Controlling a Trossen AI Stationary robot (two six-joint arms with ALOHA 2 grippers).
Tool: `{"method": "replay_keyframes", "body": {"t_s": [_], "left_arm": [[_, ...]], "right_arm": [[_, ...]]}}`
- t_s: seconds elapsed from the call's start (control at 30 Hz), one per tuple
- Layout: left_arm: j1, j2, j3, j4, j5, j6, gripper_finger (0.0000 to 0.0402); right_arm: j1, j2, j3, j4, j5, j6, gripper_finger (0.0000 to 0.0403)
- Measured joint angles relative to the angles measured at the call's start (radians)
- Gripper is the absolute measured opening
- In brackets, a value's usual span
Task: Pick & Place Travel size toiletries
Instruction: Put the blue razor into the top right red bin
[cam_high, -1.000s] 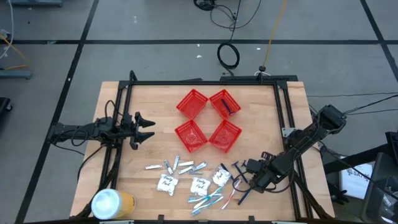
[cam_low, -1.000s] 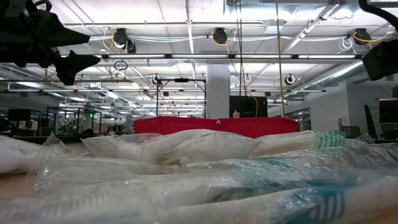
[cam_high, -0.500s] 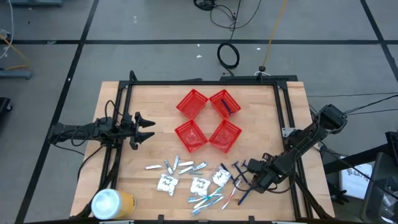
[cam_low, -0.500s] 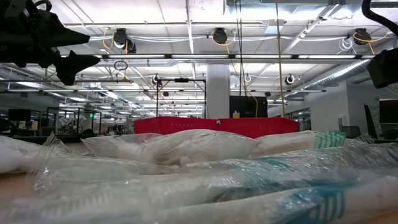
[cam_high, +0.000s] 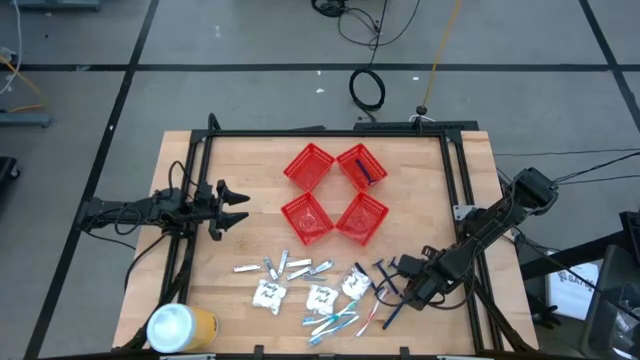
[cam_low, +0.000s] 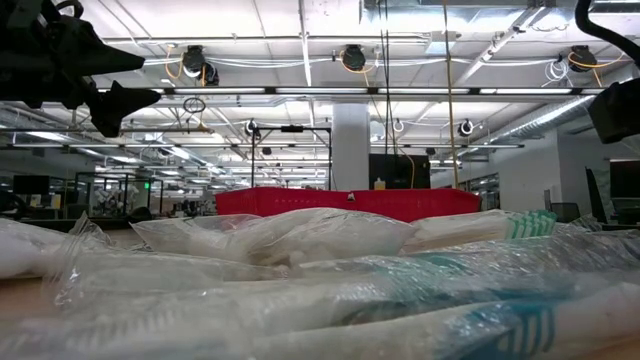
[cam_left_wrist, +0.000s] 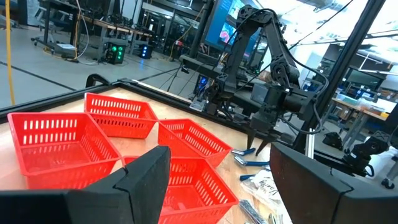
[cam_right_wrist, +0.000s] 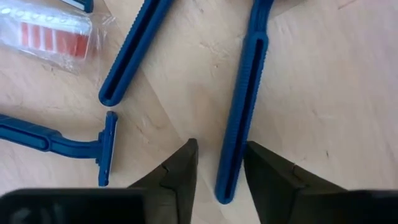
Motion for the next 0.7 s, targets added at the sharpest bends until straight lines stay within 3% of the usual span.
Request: {"method": "replay_keyframes", "body": {"t_s": [0.37,0.7], "left_arm": [[0.000,0.000,0.000,0.000,0.000,0.000,0.0271],[0.000,0.000,0.000,0.000,0.000,0.000,0.0271]], "right_arm": [[0.000,0.002,-0.001,0.003,-0.003,-0.001,0.0045],[0.000,0.001,-0.002,0.009,-0.002,-0.003,0.0036]]}}
